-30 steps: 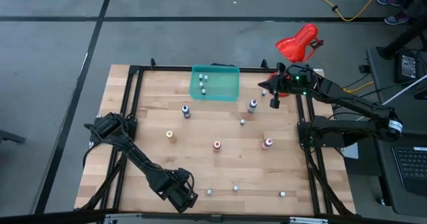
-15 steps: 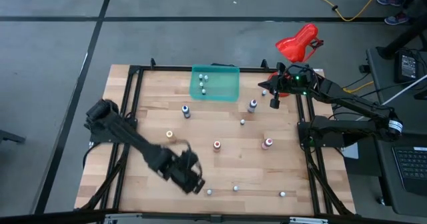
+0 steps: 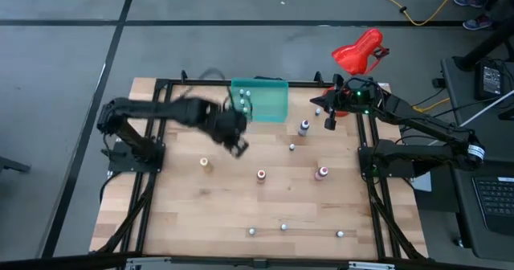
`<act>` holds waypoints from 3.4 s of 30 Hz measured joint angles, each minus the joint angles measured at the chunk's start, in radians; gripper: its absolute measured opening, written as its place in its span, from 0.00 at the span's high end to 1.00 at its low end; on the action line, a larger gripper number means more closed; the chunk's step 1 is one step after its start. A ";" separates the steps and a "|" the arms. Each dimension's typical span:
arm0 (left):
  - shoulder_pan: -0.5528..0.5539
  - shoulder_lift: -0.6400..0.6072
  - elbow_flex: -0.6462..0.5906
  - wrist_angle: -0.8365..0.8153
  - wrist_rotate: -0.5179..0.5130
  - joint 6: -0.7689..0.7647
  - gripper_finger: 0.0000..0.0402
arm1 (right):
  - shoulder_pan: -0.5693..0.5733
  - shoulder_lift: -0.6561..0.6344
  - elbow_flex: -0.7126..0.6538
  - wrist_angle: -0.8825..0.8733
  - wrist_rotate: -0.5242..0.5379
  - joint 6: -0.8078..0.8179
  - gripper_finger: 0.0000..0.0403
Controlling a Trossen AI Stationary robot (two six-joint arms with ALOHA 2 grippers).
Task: Pick & Place food coloring
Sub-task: Put the bottom left blue food coloring bottle into the bin, then put the yellow food coloring bottle into the bin
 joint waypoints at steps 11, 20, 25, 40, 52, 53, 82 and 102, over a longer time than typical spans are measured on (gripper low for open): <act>0.373 0.189 0.220 -0.078 0.147 0.374 0.80 | 0.000 0.000 0.000 0.002 0.002 -0.040 0.97; 0.523 0.453 0.427 -0.116 0.189 0.716 0.80 | -0.001 0.000 0.000 0.001 0.010 -0.111 0.97; 0.579 0.535 0.439 -0.117 0.171 0.850 0.80 | -0.001 0.000 0.000 0.001 0.010 -0.108 0.97; 0.600 0.664 0.439 0.041 0.161 1.066 0.80 | -0.001 0.000 0.000 0.001 0.012 -0.106 0.97; 0.587 0.747 0.429 0.074 0.125 1.101 0.80 | -0.001 0.000 0.000 0.001 0.012 -0.106 0.97; 0.584 0.753 0.429 0.078 0.111 1.104 0.80 | -0.001 0.000 0.000 0.001 0.012 -0.106 0.97; 0.581 0.794 0.427 0.104 0.073 1.095 0.67 | -0.001 0.000 0.000 0.000 0.064 -0.109 0.97; 0.550 0.628 0.666 -0.267 0.028 1.066 0.57 | -0.001 0.000 0.000 -0.003 0.063 -0.109 0.97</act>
